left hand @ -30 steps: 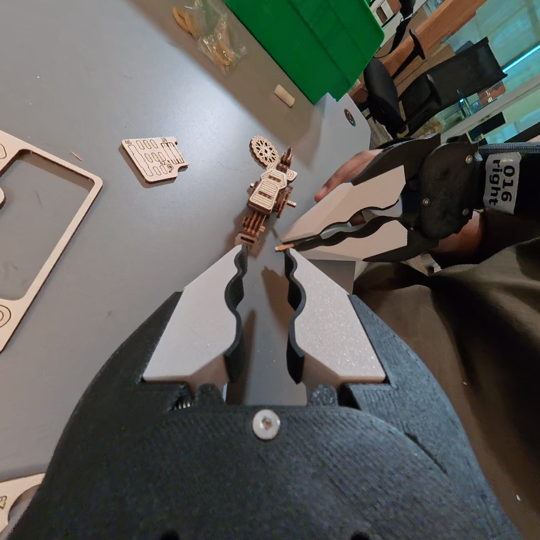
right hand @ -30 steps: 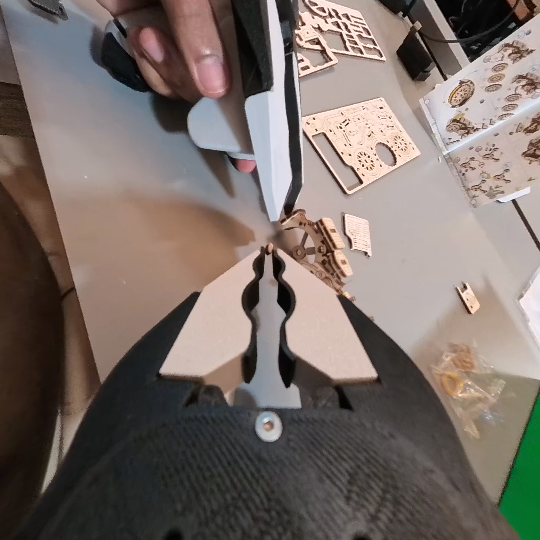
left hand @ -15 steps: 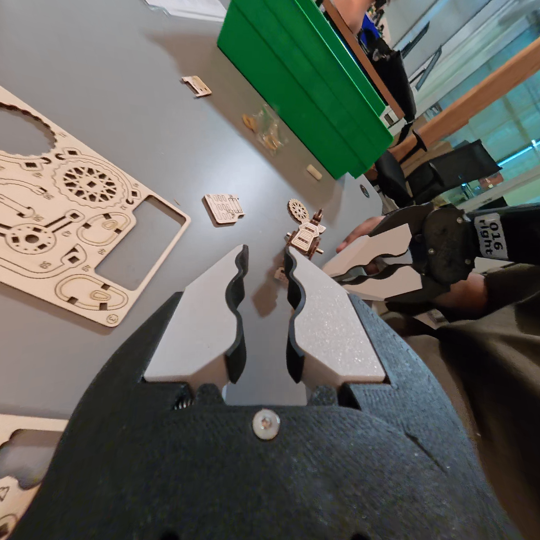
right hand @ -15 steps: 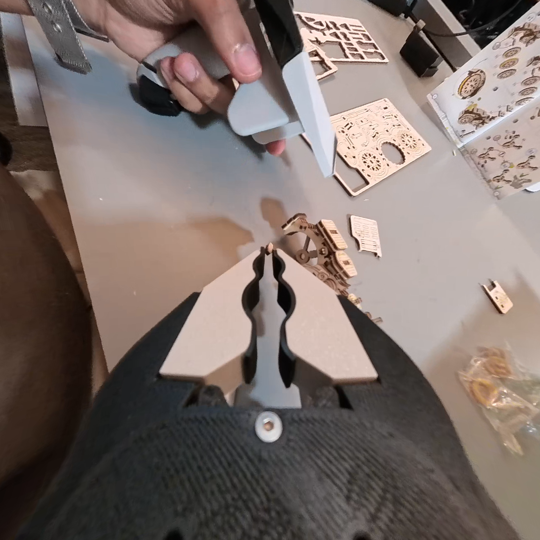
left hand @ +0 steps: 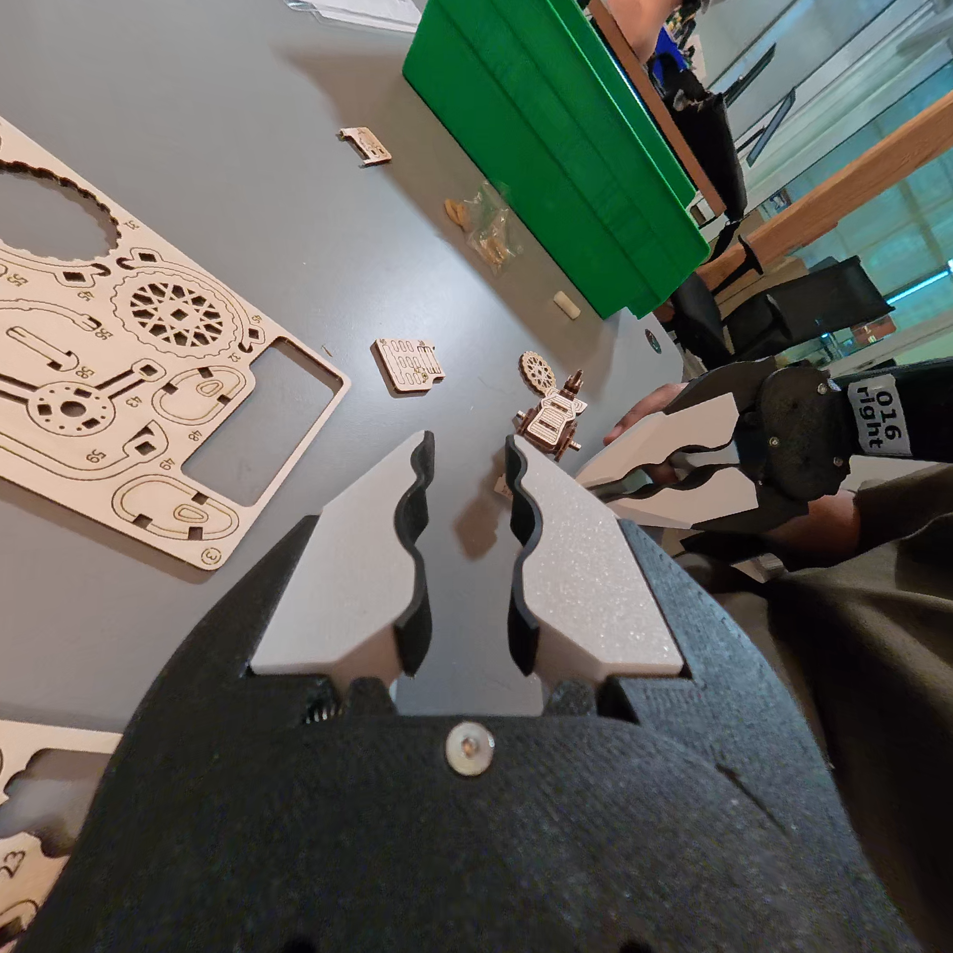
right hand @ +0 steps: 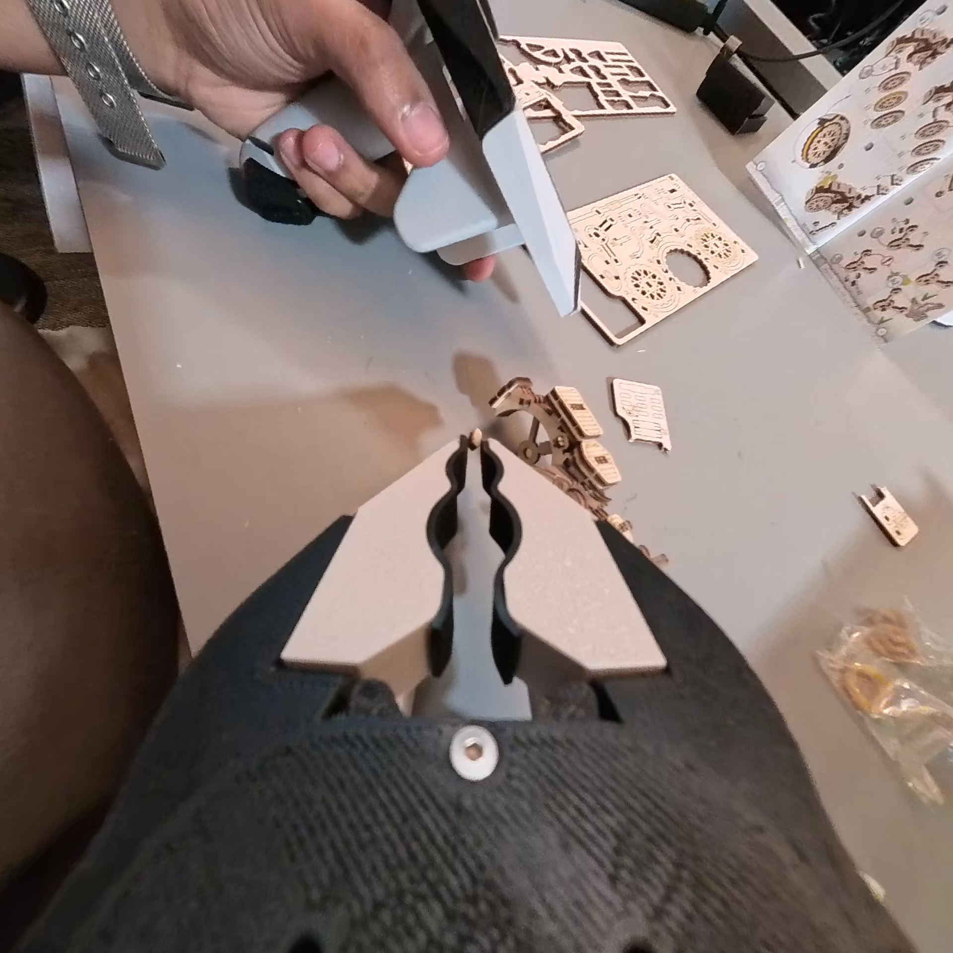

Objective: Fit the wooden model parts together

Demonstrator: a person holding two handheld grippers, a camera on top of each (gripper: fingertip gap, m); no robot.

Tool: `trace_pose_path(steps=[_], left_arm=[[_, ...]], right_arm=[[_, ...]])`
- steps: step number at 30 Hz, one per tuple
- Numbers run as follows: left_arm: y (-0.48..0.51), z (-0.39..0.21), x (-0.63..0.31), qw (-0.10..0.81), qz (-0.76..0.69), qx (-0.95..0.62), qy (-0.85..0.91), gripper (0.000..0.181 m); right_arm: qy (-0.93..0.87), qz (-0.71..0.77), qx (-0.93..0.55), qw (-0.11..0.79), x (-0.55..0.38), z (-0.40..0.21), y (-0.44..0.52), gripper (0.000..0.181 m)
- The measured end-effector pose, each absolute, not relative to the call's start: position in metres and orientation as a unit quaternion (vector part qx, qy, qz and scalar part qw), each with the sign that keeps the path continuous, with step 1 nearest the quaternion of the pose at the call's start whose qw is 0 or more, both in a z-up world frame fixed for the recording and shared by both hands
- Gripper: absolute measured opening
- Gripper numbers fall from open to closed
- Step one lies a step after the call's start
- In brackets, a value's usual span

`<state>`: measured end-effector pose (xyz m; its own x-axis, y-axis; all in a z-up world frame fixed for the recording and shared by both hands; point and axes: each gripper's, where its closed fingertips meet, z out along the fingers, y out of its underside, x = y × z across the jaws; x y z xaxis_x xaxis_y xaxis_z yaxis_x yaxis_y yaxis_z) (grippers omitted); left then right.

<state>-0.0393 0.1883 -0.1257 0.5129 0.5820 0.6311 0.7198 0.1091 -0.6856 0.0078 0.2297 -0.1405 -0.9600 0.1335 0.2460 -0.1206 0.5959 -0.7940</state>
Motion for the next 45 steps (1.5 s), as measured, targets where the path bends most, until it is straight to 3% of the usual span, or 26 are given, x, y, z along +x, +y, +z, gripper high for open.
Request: trace_pose_path(steps=[25,33,45], left_arm=[[0.189,-0.126,-0.039,0.554,-0.044,-0.674,-0.487,0.029],[0.186,-0.128,-0.041,0.554,-0.05,-0.668,-0.495,0.031],[0.185,-0.13,-0.038,0.546,-0.051,-0.671,-0.499,0.033]], right_arm=[[-0.88,0.454,-0.005,0.14,0.009,-0.139,0.229,0.003],[-0.823,0.561,-0.06,0.068,0.004,-0.098,0.23,0.003],[-0.743,0.639,-0.156,0.124,-0.063,-0.058,0.271,0.003]])
